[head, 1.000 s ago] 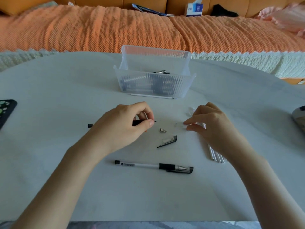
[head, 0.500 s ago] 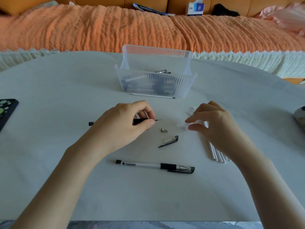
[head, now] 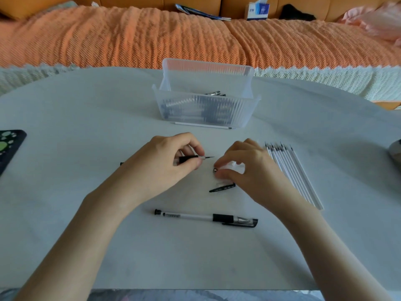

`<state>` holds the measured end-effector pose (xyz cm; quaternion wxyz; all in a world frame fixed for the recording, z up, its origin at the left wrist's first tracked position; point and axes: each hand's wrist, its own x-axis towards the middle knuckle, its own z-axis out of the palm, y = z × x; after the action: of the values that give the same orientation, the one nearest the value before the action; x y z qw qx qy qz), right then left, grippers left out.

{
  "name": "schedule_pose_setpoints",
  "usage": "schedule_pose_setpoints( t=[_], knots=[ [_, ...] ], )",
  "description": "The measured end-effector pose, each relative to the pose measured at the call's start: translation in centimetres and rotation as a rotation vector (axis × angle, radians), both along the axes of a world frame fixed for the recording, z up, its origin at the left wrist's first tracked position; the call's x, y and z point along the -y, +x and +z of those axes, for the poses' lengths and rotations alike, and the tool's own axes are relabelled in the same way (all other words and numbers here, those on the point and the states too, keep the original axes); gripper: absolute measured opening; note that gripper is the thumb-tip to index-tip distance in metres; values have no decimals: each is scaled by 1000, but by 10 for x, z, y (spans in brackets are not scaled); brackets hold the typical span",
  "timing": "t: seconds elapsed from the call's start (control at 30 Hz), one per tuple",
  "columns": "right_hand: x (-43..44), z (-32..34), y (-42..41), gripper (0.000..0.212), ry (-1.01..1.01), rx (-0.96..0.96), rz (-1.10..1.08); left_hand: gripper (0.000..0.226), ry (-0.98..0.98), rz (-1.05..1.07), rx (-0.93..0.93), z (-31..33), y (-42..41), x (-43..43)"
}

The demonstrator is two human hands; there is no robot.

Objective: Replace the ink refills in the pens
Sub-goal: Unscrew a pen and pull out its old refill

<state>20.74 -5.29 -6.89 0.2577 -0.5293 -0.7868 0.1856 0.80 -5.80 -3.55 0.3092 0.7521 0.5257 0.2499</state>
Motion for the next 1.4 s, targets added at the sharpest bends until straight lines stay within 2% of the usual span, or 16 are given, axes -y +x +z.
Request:
schedule_pose_setpoints(
  t=[0.17,0.3,0.4,0.9,1.03,1.13,1.2,1.33,1.4],
  knots=[
    [2,4,-2,3,12,-18,-4,6,-13,24,30,2,-1,0],
    [7,20,0,3,-22,-241,-67,7,-7,28,29,3,-1,0],
    [10,27,0,4,-63,-298,-63,7,-7,27,15,2,0,0],
    [12,25,-9,6,-78,-254,-5,11,22,-22,40,-1,10,1],
    [11,23,-9,18,-117,-195,6,13,39,-26,63,-3,11,2],
    [12,26,-7,13,-137,-254,10,13,53,-30,72,-2,12,1],
    [13,27,-5,16,-139,-267,29,13,68,-30,60,-2,12,1],
    [15,28,-8,5,-163,-262,13,13,77,-24,46,-2,12,0],
    [14,26,-8,12,-156,-228,9,13,82,-27,56,-2,11,1]
  ],
)
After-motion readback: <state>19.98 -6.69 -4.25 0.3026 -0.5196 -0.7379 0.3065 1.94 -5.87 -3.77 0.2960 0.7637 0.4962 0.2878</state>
